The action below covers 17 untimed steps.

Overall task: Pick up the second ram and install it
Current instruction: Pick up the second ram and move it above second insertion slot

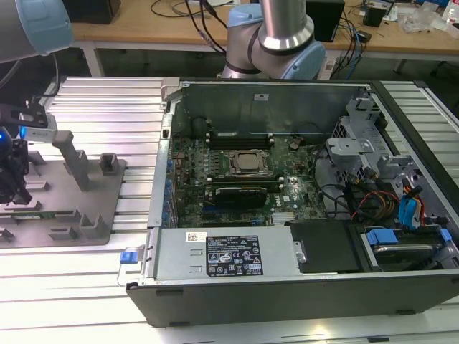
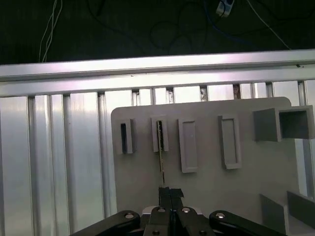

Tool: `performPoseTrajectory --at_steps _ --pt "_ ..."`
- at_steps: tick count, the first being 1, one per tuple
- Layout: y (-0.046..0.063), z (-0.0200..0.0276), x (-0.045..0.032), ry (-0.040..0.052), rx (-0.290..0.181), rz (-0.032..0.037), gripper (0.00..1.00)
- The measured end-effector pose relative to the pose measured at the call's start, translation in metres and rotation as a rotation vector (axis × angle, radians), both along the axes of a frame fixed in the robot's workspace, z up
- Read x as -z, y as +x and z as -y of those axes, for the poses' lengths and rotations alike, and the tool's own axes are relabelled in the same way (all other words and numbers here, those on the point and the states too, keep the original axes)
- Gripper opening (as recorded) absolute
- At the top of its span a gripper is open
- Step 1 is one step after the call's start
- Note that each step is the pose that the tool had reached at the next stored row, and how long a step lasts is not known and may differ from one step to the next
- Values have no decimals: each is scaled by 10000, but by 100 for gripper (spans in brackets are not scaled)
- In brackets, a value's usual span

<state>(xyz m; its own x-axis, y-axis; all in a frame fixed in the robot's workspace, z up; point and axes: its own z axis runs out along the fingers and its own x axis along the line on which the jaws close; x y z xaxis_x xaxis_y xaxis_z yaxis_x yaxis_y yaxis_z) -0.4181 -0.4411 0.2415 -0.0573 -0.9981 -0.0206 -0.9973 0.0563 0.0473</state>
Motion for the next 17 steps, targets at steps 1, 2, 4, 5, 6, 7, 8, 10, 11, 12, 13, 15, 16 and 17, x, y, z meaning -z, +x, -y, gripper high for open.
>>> performPoseTrajectory --at_steps 1,2,4,5,6,7,8,10,11,12,13,15,16,17 --pt "-4 6 18 0 -99 0 8" --pt "-4 10 28 -2 -141 -2 8" --pt "-5 18 67 -1 -241 0 8" --pt "-5 19 85 -2 -321 -2 8" --pt "-5 19 85 -2 -329 -3 8" --pt "-5 19 86 -2 -332 -1 8" --pt "-5 19 86 -1 -339 -1 8" --pt "-5 19 86 -1 -346 -1 8" --pt "-5 19 86 -1 -348 -1 8" --pt "-5 19 86 -1 -354 -1 8" --pt "-5 19 86 -2 -358 -1 14" --pt "-5 19 86 -1 -368 -1 28" --pt "-4 19 91 0 -398 1 28" --pt "-4 19 96 1 -478 2 28"
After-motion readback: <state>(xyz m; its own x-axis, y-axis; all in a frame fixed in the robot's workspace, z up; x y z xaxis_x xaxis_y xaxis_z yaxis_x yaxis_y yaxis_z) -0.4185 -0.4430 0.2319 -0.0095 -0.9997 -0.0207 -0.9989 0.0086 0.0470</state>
